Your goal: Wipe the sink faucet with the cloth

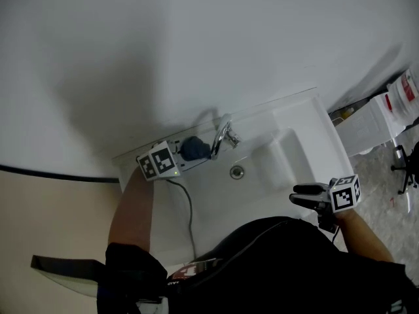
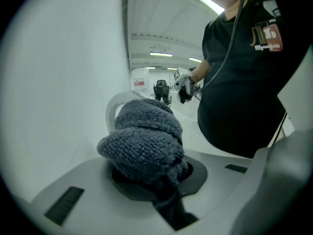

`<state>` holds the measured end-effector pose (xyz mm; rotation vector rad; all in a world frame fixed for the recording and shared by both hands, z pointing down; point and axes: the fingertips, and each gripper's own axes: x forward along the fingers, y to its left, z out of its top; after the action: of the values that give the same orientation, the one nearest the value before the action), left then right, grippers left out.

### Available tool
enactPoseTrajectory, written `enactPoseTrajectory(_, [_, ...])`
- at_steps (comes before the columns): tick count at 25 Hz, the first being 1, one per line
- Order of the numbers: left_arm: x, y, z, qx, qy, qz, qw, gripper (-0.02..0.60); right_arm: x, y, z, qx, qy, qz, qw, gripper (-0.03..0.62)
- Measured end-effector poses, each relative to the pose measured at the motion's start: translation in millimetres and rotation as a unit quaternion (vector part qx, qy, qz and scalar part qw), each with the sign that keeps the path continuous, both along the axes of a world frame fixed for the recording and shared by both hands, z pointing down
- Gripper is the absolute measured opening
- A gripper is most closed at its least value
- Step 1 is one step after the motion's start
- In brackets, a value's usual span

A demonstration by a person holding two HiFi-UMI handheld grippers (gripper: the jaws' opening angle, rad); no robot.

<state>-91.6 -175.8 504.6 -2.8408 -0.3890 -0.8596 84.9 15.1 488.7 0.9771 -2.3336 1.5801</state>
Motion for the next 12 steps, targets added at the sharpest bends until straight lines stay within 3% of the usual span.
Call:
enactPoseTrajectory(3, [-10.9,18.1,-22.4,-0.019,0.027,-0.041,0.9986,0.048,-2.7,2.1,1.8,-0.002,-0.003,-0.009,1.0,0.21])
enactPoseTrajectory(6, [0.1,14.0,-23.1,-0.015,0.004,-0.076,0.997,0.048,-6.5,3.6,2.5,-0.003,-0.006,-0.015,1.0,0.21])
enactPoseTrajectory(9, [3.8,13.4,-19.1,-0.015,-0.021,-0.078,0.9966,0.049,-14.8,5.7,0.3,0.004,-0.009,-0.02,1.0,0.21])
enactPoseTrajectory(12, [3.4,12.0,-19.1,-0.049,-0.006,-0.107,0.9931,0.049,-12.5,6.6,-1.3,0.007,-0.01,-0.02,1.0,0.21])
